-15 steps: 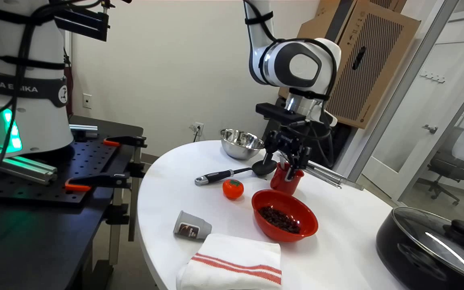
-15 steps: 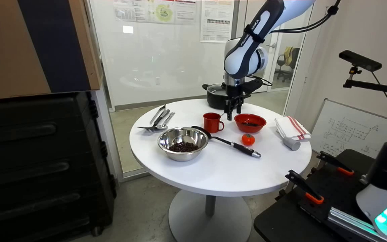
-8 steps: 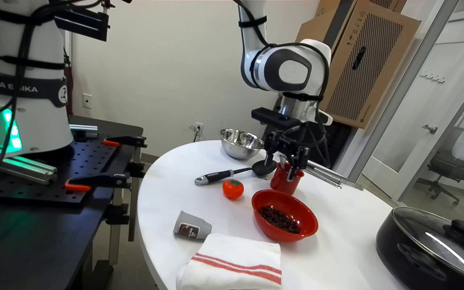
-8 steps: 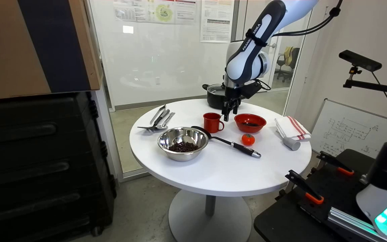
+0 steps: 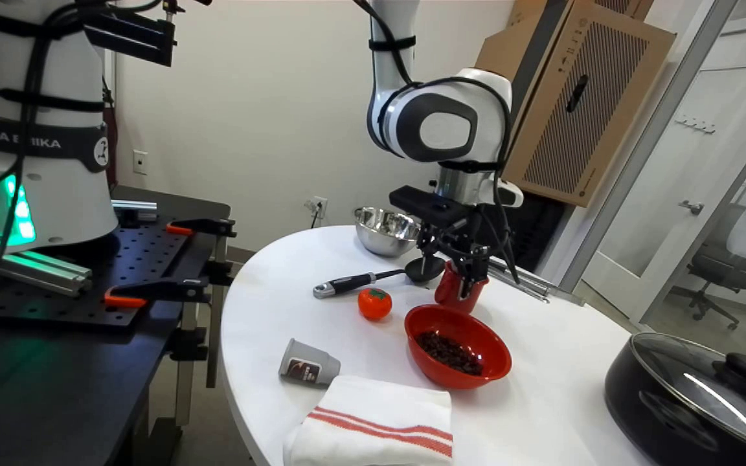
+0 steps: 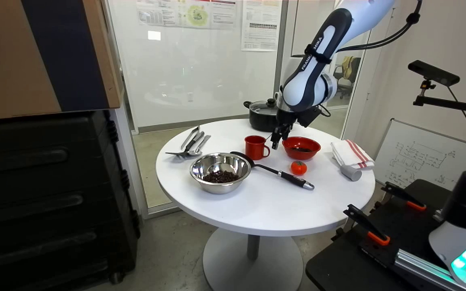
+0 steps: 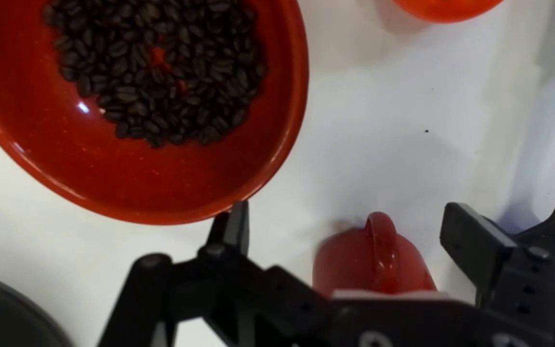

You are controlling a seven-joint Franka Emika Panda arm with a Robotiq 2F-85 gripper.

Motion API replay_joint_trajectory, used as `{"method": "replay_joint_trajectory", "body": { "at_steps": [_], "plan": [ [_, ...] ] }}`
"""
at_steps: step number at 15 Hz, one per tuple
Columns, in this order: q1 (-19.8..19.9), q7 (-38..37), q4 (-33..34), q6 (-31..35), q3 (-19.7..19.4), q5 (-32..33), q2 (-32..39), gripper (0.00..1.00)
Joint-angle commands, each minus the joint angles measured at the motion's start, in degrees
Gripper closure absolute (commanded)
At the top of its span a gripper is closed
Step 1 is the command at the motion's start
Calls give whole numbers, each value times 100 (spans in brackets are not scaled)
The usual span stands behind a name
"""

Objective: Take the spoon in the cup and mix the contents in the silver bowl, then put the spoon back in the cup and move it next to the silver bowl, then pick the tomato and put it in the red bowl

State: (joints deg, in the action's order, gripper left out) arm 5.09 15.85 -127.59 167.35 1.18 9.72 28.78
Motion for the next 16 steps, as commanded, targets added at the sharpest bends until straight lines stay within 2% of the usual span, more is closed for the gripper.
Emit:
{"method": "replay_joint_trajectory", "body": {
  "at_steps": [1,6,16],
  "plan": [
    [265,221,-227,534,274,-75,-14,0],
    [386,323,-294,844,521,7,73,0],
    [253,180,-128,1034,392,42,341,8]
  ]
}}
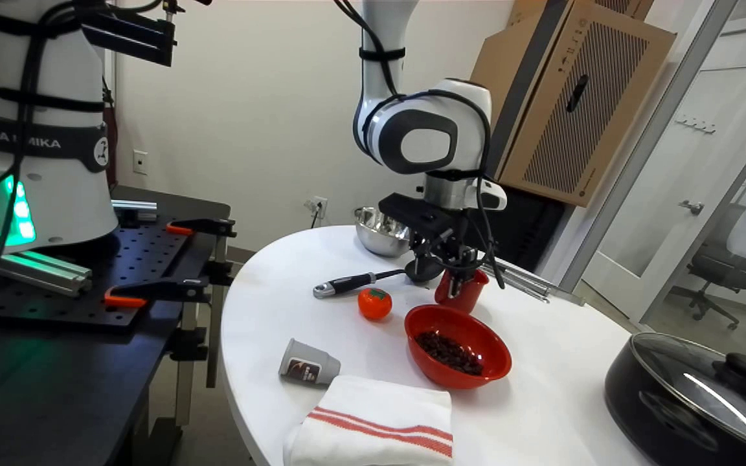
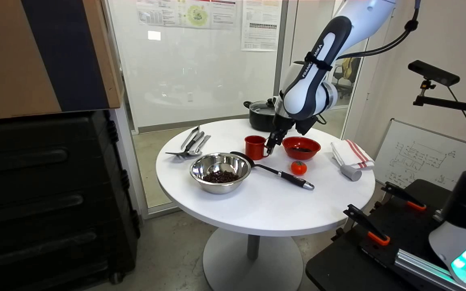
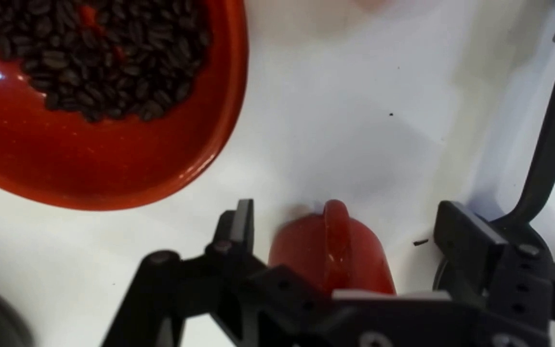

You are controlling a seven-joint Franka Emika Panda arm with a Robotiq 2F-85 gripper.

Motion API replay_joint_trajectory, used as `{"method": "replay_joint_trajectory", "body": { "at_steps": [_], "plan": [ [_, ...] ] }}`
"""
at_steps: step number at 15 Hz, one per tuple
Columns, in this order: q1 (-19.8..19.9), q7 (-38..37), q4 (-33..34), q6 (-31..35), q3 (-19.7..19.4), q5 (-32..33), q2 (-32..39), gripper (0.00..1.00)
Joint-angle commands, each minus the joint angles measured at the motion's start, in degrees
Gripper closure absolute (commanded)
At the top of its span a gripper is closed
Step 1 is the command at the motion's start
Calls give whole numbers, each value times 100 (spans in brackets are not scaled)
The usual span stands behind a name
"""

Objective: Take the spoon in the cup and mix the contents in the silver bowl, then put the spoon back in the cup and move it next to the silver bowl, then pick the tomato and put it in the red bowl

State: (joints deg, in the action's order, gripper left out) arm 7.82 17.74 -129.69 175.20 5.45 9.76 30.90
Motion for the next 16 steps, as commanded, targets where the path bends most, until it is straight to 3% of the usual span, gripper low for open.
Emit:
{"method": "replay_joint_trajectory", "body": {
  "at_steps": [1,4,8,11,12,16],
  "plan": [
    [-19,-25,90,312,-31,35,148,9],
    [-45,-62,130,459,-49,48,216,24],
    [-86,-110,178,545,-69,47,269,60],
    [-121,-148,216,590,-94,44,321,69],
    [-132,-162,226,603,-102,44,338,65],
    [-194,-210,250,628,-137,41,380,73]
  ]
}}
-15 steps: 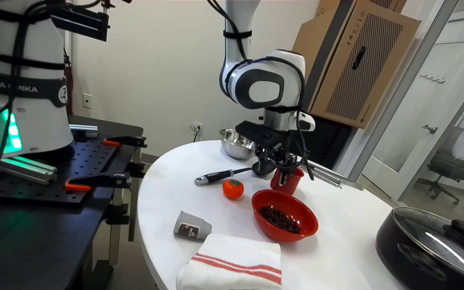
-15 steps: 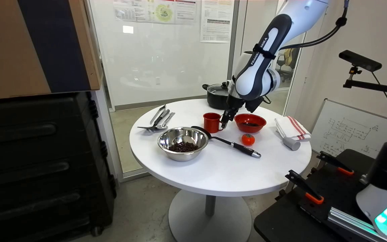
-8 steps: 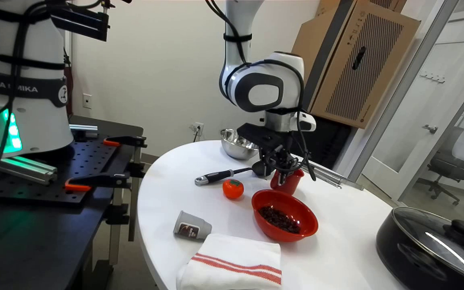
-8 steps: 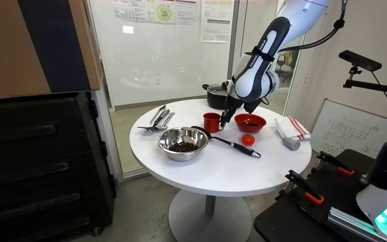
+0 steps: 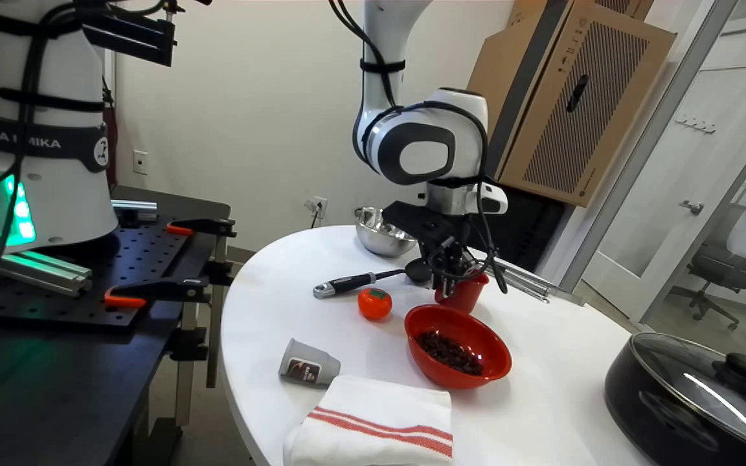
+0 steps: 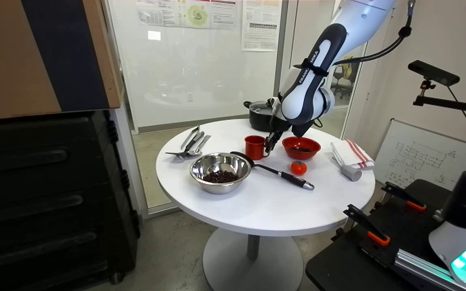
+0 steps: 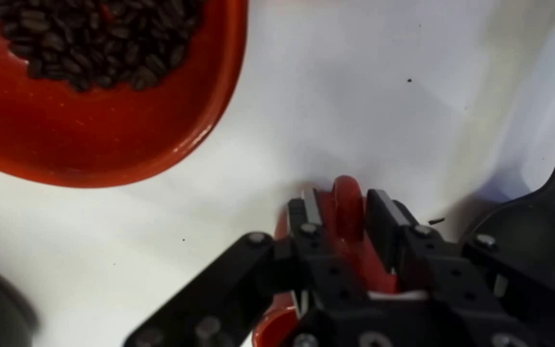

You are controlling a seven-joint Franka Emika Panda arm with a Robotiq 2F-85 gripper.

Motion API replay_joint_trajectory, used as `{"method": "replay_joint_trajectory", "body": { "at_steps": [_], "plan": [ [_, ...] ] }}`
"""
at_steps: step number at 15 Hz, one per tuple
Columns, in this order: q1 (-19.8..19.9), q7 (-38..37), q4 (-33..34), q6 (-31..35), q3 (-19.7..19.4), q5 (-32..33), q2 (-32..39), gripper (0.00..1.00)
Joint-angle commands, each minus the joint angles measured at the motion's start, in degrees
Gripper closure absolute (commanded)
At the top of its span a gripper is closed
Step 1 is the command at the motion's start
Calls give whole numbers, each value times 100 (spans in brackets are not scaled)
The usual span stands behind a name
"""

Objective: Take the spoon in the cup and mix the contents in the silver bowl, then put the spoon back in the cup and move it next to the silver bowl, then pick the tomato and put it in the red bowl

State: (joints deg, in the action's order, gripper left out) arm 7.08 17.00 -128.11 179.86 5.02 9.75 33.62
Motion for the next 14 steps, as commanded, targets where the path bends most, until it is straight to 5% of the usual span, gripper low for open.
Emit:
{"method": "replay_joint_trajectory", "body": {
  "at_steps": [1,4,14],
  "plan": [
    [-135,-143,94,170,-101,40,112,82],
    [-178,-173,102,201,-110,32,123,99],
    [-148,-324,80,490,-49,-29,51,96]
  ]
}}
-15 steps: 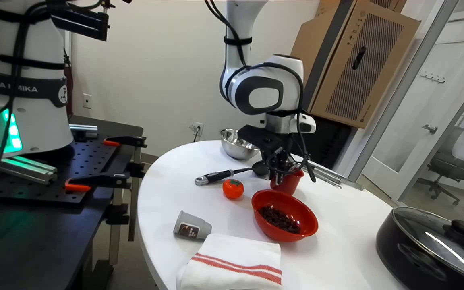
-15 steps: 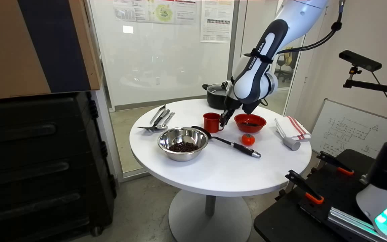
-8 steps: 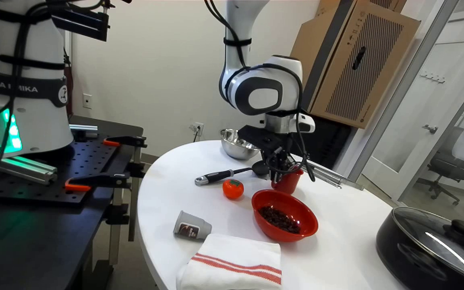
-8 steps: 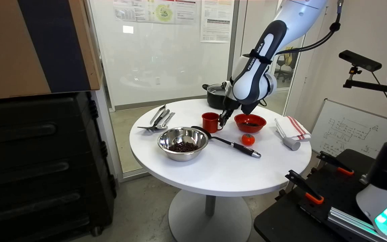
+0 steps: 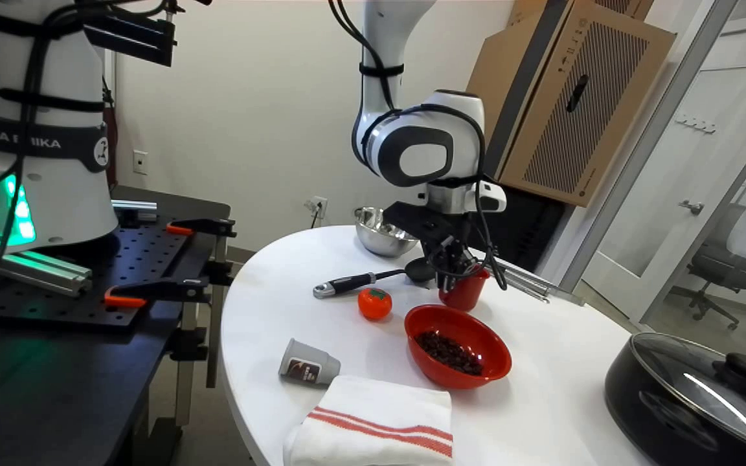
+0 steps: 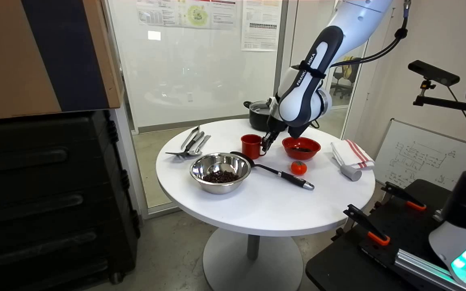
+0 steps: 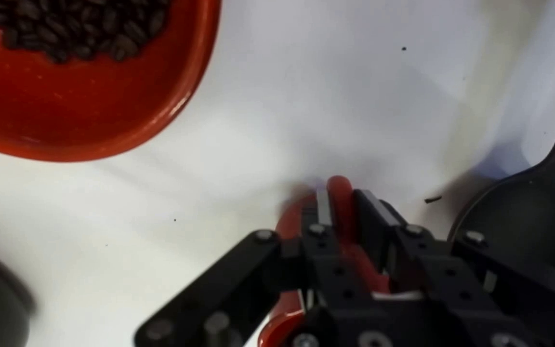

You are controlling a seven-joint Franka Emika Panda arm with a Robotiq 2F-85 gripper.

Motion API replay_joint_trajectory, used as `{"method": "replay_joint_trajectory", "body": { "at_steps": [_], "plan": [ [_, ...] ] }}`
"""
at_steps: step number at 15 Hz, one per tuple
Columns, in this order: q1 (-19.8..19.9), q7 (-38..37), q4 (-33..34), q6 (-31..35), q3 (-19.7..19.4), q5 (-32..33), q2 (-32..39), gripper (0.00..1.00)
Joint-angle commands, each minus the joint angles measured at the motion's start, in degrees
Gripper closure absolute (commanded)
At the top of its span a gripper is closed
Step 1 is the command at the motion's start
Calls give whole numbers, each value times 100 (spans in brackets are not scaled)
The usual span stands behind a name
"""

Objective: Take the spoon in the cup and mix the contents in the silver bowl, then put the spoon back in the cup and move it next to the silver bowl, then pick the tomato and put it in the red bowl

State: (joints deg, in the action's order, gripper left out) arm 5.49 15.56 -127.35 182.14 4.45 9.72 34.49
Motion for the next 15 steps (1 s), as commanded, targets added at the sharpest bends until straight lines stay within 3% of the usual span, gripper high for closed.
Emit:
{"method": "replay_joint_trajectory", "body": {
  "at_steps": [1,8,11,15],
  "plan": [
    [63,-221,-22,316,53,-40,-75,96],
    [588,-441,-364,668,490,6,-457,96],
    [691,-632,-502,252,596,-123,-740,96],
    [1200,-698,-739,-519,1228,-462,-1126,96]
  ]
}}
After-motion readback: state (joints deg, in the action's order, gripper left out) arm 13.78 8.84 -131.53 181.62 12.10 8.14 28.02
